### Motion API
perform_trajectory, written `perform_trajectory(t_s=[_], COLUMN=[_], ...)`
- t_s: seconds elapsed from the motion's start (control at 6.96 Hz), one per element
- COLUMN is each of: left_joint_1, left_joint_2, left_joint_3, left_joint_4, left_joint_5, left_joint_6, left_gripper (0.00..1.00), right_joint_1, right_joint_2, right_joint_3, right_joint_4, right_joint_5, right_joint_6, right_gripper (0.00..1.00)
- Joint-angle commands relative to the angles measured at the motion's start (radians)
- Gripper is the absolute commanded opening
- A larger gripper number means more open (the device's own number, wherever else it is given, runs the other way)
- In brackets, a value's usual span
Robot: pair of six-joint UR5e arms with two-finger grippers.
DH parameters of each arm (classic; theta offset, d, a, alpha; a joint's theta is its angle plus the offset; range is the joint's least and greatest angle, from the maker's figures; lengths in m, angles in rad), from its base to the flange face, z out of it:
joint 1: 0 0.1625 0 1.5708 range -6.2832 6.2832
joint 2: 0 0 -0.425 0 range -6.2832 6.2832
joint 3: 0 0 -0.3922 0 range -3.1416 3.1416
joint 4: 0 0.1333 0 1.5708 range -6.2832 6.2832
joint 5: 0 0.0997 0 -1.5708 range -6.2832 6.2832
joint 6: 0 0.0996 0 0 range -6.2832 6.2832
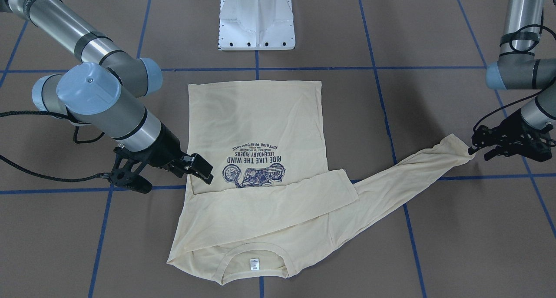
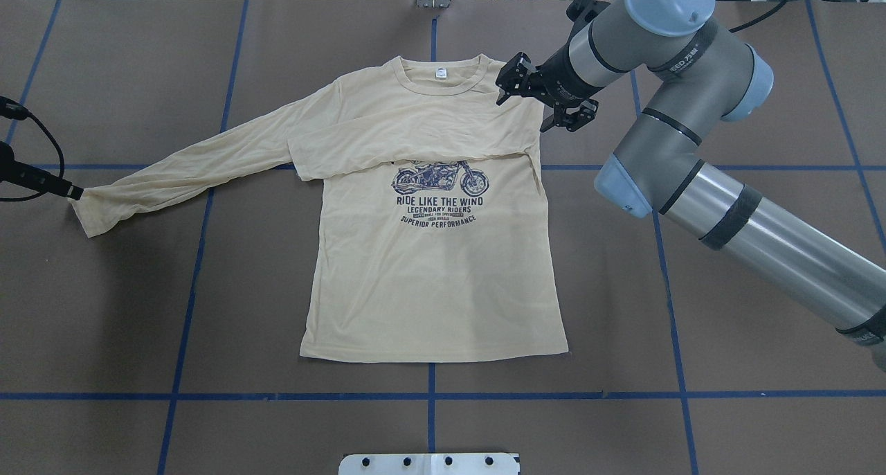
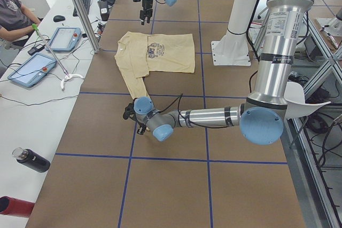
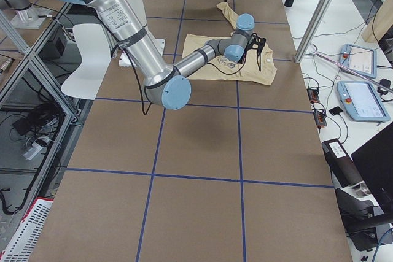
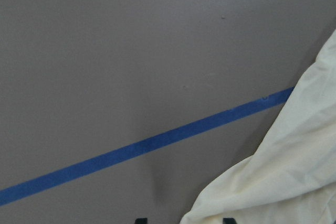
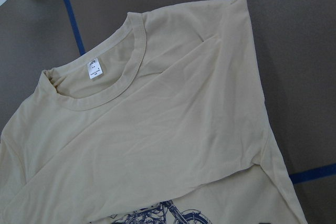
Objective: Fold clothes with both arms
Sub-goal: 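Release the sleeve and raise the right gripper while the left gripper reaches the other cuff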
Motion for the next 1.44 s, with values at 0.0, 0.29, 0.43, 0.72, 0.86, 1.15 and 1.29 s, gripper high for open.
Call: perform_trajectory(t_s=[0.0, 0.29, 0.43, 0.72, 0.86, 1.15, 1.29], left_joint_1=[0.008, 0.023, 0.026, 0.026, 0.025, 0.023, 0.023], left_joint_2=[0.000, 0.006, 0.008, 0.009, 0.008, -0.021, -0.097], left_joint_3=[0.011, 0.010, 0.011, -0.001, -0.028, -0.189, -0.254], left_joint_4=[0.000, -0.001, -0.001, -0.003, -0.003, 0.032, 0.036], left_joint_5=[-0.002, -0.002, -0.002, -0.003, -0.049, -0.166, -0.161], left_joint_6=[0.000, 0.000, 0.000, -0.002, -0.003, -0.169, -0.342], left_gripper=[0.57, 0.47, 0.35, 0.00, 0.00, 0.00, 0.00], right_joint_1=[-0.003, -0.005, -0.006, -0.006, -0.003, 0.068, 0.128], right_joint_2=[-0.003, -0.003, -0.003, -0.004, -0.018, -0.149, -0.211], right_joint_3=[-0.001, -0.001, -0.001, 0.001, 0.004, 0.114, 0.119], right_joint_4=[0.000, 0.000, 0.000, 0.000, 0.002, 0.002, 0.024], right_joint_5=[-0.004, -0.005, -0.005, -0.007, 0.002, 0.056, 0.124], right_joint_6=[0.000, 0.000, 0.000, 0.000, -0.002, -0.006, -0.099], right_gripper=[0.90, 0.90, 0.90, 0.90, 0.90, 0.99, 0.99])
